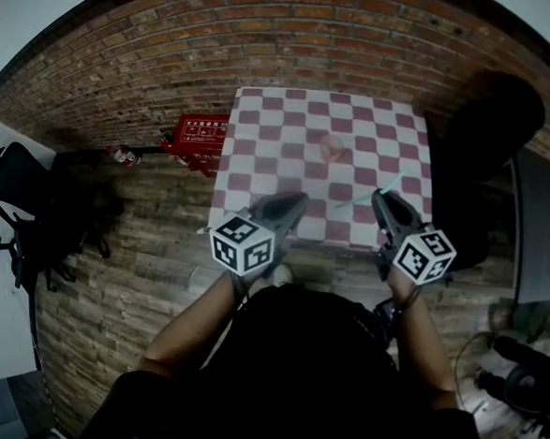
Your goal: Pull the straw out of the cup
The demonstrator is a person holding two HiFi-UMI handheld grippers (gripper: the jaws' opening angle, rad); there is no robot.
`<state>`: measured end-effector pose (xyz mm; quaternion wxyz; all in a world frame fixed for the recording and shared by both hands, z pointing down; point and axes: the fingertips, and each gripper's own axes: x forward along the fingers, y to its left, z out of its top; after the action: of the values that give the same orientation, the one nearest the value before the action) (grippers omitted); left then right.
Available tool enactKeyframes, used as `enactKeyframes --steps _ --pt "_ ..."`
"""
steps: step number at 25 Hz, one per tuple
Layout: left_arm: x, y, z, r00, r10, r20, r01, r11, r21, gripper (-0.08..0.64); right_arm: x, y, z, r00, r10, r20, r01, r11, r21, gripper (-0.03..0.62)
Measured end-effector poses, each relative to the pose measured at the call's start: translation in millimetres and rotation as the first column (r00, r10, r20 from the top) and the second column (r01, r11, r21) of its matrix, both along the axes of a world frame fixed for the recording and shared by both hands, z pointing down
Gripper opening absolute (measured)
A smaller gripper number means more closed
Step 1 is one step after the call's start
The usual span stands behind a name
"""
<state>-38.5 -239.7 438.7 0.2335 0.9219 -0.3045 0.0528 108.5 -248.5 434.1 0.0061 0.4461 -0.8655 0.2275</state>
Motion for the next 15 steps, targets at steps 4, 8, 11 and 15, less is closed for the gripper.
enactKeyframes --steps 4,8,11,15 --pt "32.3 27.6 -2.3 0.999 -0.043 -0.003 0.043 0.999 -0.017 0.012 23.6 30.2 -8.2 0.998 -0.055 0.014 0.055 0.998 0.009 0.034" --pt "64.3 54.6 -2.7 0.997 -0.083 0.002 0.083 0.996 -0.021 0.012 54.7 62.5 -15.7 0.996 -0.085 0.038 0.084 0.996 0.021 0.034" --pt "83.3 80.6 -5.9 0.995 -0.099 0.008 0.099 0.995 -0.018 0.012 72.6 87.4 -20.2 0.992 -0.115 0.042 0.114 0.993 0.03 0.034" --pt "97.6 110.1 -12.9 0.992 -0.125 0.015 0.126 0.992 -0.014 0.012 90.4 112.7 -25.1 0.986 -0.158 0.052 0.156 0.987 0.033 0.034"
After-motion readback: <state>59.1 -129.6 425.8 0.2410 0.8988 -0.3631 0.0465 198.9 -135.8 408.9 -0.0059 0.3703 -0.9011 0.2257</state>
